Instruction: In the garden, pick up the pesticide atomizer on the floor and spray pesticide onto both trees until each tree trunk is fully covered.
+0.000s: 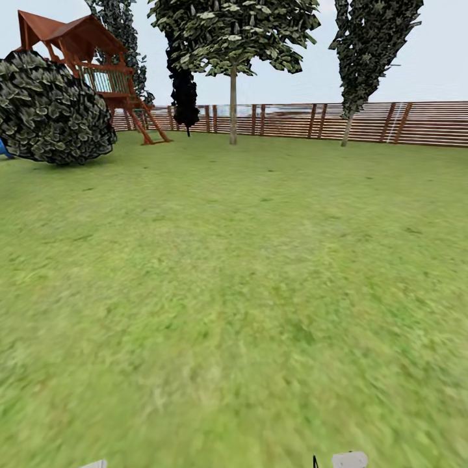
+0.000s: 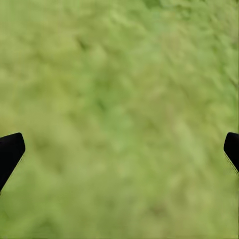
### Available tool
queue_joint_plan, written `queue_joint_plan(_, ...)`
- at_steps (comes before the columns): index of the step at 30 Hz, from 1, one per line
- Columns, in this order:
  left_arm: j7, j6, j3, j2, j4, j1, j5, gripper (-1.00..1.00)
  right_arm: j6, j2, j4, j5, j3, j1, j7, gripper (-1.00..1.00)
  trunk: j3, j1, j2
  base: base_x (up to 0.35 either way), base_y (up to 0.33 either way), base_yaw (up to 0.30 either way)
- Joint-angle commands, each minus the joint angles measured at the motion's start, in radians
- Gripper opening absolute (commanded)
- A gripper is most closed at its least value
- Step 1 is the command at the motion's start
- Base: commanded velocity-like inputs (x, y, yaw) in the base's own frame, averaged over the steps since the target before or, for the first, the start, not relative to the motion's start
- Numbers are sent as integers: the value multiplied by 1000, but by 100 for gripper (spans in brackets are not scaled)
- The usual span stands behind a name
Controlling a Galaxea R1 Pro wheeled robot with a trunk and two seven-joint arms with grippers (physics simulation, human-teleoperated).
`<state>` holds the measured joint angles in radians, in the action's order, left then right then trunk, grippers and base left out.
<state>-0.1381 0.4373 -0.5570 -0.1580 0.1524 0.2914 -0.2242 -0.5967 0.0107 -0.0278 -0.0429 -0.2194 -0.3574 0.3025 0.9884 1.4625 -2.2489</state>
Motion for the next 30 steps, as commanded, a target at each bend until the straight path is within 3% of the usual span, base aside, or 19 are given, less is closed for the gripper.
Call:
queue_joint_plan(1,0,0,0,0,0,0,0,-100,0,0,0,0,0,0,0,100,0,0,0,338,0,0)
queue_joint_plan(30,0,0,0,0,-1,0,0,-100,0,0,0,0,0,0,0,100,0,0,0,338,0,0)
